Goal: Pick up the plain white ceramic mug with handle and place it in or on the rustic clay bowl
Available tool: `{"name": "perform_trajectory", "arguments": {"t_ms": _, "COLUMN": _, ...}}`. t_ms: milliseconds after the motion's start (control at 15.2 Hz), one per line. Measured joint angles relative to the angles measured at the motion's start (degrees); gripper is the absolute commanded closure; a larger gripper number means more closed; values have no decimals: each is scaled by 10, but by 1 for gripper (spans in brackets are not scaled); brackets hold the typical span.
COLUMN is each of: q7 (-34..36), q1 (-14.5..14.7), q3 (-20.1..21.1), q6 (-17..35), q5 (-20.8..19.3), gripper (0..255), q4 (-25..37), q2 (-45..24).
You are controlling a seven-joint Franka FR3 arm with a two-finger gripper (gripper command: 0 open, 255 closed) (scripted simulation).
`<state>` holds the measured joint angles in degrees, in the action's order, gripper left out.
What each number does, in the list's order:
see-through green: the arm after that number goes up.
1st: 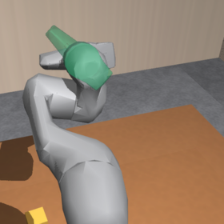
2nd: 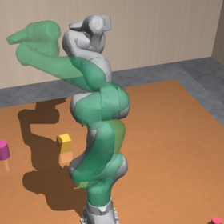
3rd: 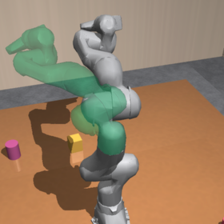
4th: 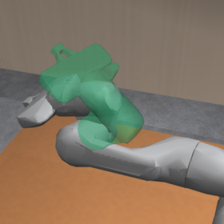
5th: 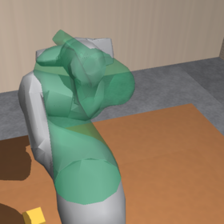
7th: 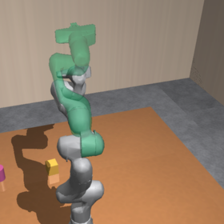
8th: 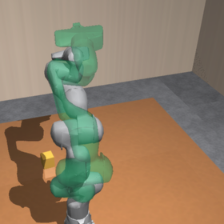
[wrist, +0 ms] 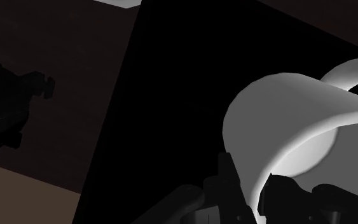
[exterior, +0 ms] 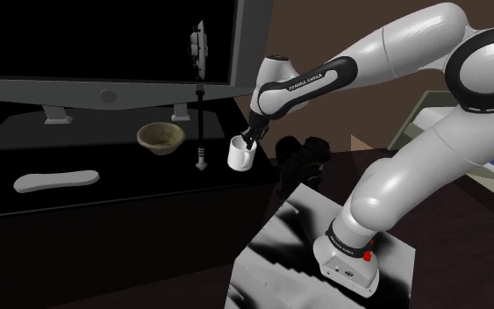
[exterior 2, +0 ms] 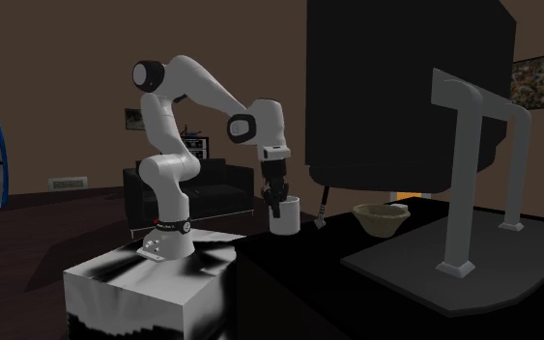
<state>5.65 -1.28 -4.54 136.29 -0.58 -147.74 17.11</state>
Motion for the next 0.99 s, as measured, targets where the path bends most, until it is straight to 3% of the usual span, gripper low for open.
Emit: {"name": "perform_trajectory", "arguments": {"t_ms": 990, "q7": 3, "q1": -1, "q3": 3, "q6": -129, "q5": -3, "gripper": 255, "q4": 73, "q2": 56}}
